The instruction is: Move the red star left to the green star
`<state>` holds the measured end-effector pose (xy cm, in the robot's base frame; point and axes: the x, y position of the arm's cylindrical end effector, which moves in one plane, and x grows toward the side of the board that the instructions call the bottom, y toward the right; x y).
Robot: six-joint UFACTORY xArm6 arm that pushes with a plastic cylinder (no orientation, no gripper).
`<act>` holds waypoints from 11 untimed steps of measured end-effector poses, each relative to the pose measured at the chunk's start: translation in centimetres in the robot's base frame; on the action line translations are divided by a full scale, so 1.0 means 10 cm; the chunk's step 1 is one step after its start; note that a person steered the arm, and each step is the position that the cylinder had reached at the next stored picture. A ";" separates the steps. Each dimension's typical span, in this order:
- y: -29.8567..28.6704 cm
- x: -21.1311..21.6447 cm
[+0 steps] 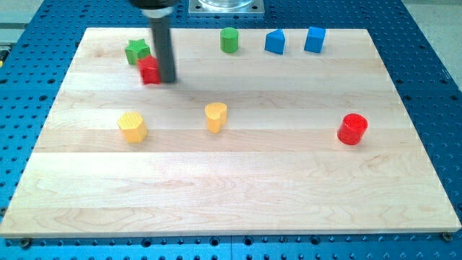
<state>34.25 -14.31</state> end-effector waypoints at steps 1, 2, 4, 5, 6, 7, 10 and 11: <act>-0.37 0.37; -0.17 0.48; -0.24 0.63; -0.01 0.26; -0.35 0.10; -0.88 -0.02; -0.99 -0.51; -0.42 -0.53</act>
